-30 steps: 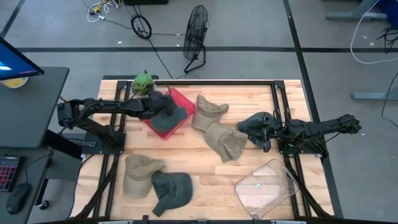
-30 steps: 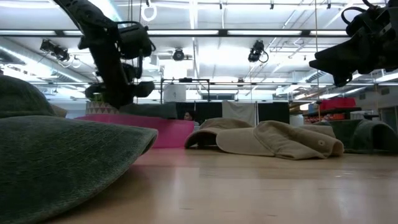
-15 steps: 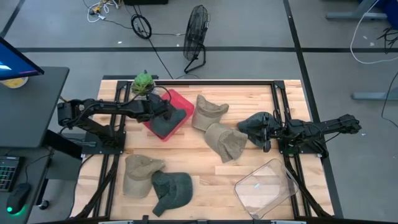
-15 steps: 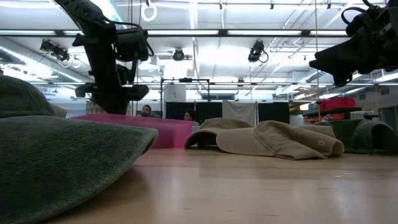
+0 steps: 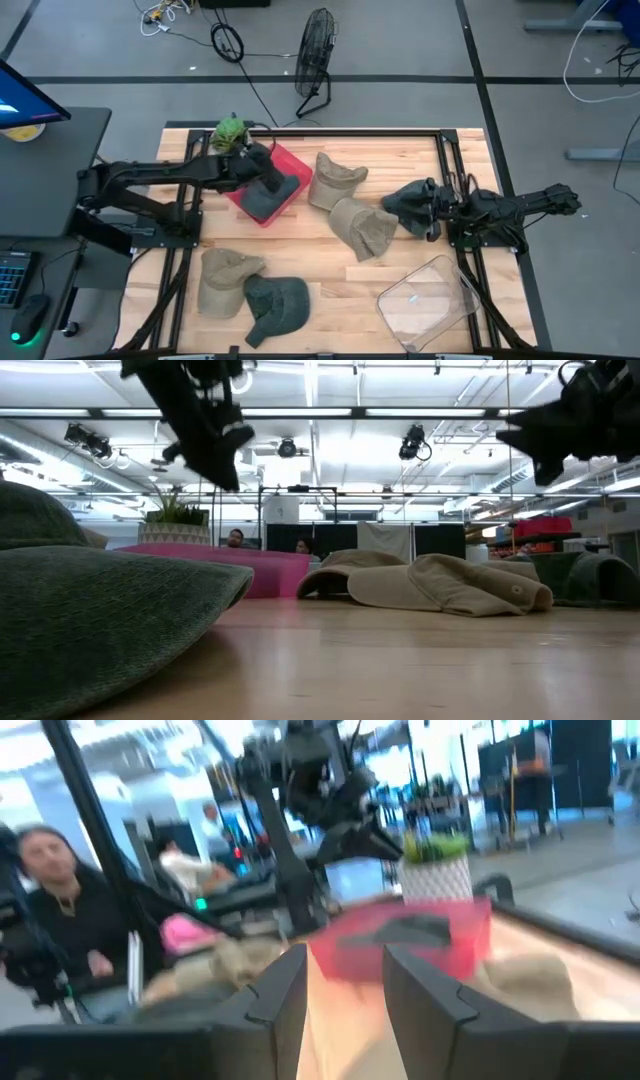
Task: Pick & Place hat
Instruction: Put the middle right gray cap into the transparent bin
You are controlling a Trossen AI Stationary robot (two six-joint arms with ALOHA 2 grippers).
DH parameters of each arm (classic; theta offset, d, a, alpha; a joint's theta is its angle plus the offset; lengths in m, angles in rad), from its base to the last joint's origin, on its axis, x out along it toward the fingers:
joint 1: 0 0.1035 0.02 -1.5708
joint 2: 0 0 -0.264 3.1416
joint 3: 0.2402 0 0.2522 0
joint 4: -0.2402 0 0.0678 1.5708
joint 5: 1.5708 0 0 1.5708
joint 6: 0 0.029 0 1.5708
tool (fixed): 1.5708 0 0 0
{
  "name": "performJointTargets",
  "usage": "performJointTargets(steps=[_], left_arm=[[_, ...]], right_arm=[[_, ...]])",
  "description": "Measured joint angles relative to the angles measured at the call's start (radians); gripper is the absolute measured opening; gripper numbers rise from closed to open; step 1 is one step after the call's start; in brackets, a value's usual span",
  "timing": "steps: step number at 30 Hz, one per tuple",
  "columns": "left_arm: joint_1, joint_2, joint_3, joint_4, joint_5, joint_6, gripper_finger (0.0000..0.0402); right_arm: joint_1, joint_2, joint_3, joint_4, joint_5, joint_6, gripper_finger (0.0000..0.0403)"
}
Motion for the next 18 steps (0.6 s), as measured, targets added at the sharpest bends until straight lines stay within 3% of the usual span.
performJointTargets(steps=[9, 18], left_arm=[[-0.03, -0.136, 0.014, -0.015, 0.054, 0.146, 0.011], [-0.029, -0.148, 0.013, 0.002, 0.061, 0.222, 0.011]], right_arm=[[0.0, 0.121, 0.044, 0.188, 0.004, -0.075, 0.0135], [-0.001, 0.516, 0.322, 0.127, 0.004, -0.097, 0.0135]])
